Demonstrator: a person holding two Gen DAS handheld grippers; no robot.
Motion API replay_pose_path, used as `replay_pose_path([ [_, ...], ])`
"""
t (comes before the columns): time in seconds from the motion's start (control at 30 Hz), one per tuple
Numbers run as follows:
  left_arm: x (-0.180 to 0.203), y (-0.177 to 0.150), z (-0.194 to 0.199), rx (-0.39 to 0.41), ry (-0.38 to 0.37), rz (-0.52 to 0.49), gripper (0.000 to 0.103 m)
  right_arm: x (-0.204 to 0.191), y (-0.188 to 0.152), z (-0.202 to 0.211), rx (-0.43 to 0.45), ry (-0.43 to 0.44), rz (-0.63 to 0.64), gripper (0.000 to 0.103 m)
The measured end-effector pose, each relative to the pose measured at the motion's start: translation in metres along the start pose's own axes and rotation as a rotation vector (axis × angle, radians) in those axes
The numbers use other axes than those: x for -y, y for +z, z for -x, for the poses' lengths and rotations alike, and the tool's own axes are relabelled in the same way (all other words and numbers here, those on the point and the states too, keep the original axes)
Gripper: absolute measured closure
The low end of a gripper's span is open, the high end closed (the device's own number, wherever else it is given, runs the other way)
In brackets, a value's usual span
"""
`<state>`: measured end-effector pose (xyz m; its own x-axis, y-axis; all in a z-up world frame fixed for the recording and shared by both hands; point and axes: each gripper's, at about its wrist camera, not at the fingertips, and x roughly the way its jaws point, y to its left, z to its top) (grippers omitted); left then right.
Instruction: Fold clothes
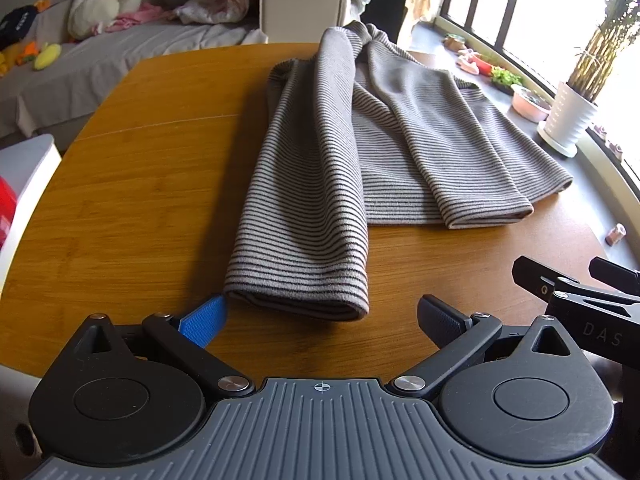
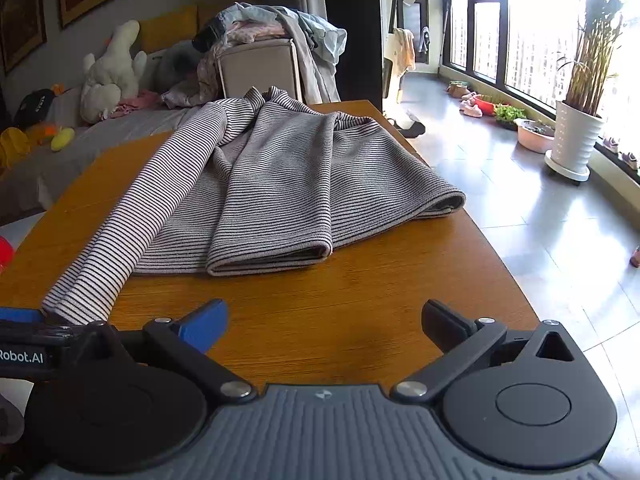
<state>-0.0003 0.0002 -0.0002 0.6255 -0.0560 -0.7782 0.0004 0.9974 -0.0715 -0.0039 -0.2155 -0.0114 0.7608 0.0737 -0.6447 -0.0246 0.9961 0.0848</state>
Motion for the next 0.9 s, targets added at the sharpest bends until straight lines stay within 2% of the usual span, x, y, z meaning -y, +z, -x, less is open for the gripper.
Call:
replay_pose_path([
  [0.9, 0.0004, -0.0068, -0.0048, -0.087, 0.012, 0.012, 0.0, -0.004, -0.0021, -0.0058, -0.028, -0.014, 0.026, 0.0],
])
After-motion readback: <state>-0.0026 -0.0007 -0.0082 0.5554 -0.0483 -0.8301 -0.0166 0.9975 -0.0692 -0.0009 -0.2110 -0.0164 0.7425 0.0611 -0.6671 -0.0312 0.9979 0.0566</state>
